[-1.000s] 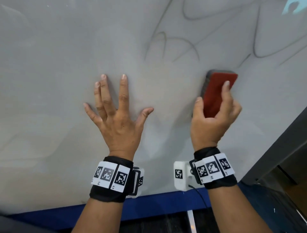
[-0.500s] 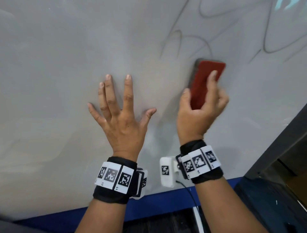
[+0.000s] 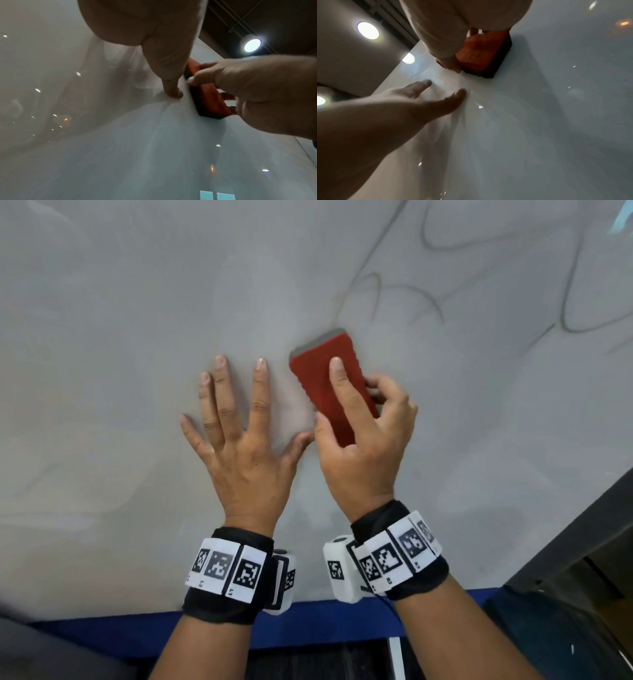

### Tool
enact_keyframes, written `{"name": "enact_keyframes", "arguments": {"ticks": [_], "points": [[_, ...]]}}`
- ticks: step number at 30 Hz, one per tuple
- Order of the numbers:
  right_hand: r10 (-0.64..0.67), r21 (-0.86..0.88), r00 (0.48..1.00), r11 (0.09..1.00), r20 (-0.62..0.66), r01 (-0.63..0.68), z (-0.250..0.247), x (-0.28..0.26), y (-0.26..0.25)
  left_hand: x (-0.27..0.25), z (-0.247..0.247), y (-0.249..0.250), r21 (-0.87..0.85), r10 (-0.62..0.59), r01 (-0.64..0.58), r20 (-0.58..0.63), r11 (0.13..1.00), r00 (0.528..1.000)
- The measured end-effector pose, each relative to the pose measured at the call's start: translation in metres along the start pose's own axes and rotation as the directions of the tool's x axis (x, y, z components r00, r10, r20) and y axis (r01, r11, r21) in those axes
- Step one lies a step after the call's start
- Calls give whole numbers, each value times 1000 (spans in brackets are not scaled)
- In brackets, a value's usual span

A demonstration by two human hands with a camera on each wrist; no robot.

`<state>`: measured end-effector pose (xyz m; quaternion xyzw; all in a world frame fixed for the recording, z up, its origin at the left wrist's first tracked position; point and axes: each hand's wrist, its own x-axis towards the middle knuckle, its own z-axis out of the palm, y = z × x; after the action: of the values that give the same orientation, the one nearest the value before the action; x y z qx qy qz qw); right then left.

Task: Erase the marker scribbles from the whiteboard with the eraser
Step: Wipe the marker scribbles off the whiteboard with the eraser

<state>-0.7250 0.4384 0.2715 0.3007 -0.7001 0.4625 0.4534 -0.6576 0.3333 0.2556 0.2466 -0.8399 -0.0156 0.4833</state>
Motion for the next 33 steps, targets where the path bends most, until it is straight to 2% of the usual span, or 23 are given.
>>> {"name": "enact_keyframes", "arguments": {"ticks": [2, 4, 5, 7, 10, 12, 14, 16, 17, 19, 22, 25, 28, 31, 33], "points": [[69, -7, 989, 998, -128, -70, -6, 9, 16, -2, 0, -4, 27, 21, -21, -9, 999, 1000], [178, 36, 946, 984, -270, -175, -7, 18, 22, -1, 2, -7, 59, 51, -50, -22, 997, 998], [214, 58, 931, 977, -295, -207, -3, 18, 17, 0, 4, -9, 66, 62, -60, -28, 996, 998], [214, 75, 943, 977, -256, -201, 10, 10, -3, -1, 4, -11, 59, 77, -75, -41, 995, 996], [48, 20, 993, 999, -111, -46, 18, 3, -21, 0, 5, -17, 37, 117, -115, -54, 993, 992], [39, -12, 985, 999, -167, -42, 12, 9, -6, 2, 5, -22, 37, 138, -136, -72, 990, 988], [148, 15, 942, 989, -300, -150, 7, 17, 7, 3, 3, -25, 1, 141, -141, -100, 990, 985], [234, 67, 909, 972, -345, -224, 10, 17, 2, 5, -3, -23, -92, 100, -114, -147, 989, 984], [244, 86, 916, 970, -318, -228, 14, 14, -7, 8, -7, -21, -152, 76, -102, -165, 983, 983], [189, 107, 962, 979, -196, -171, 22, 6, -29, 15, -18, -16, -246, 88, -130, -177, 961, 980], [112, 184, 992, 978, -53, -100, 24, -4, -43, 26, -31, -10, -318, 218, -249, -131, 915, 967], [135, 237, 988, 965, -81, -113, 19, 2, -38, 30, -35, -8, -300, 296, -301, -64, 905, 953], [138, 234, 987, 966, -87, -115, 12, 6, -31, 25, -28, -3, -233, 287, -283, -18, 930, 958], [67, 173, 993, 984, -93, -50, 3, 9, -25, 22, -20, 6, -210, 226, -237, -75, 949, 971], [36, 102, 989, 995, -144, -21, -4, 14, -13, 21, -18, 11, -192, 202, -222, -115, 956, 972]]}}
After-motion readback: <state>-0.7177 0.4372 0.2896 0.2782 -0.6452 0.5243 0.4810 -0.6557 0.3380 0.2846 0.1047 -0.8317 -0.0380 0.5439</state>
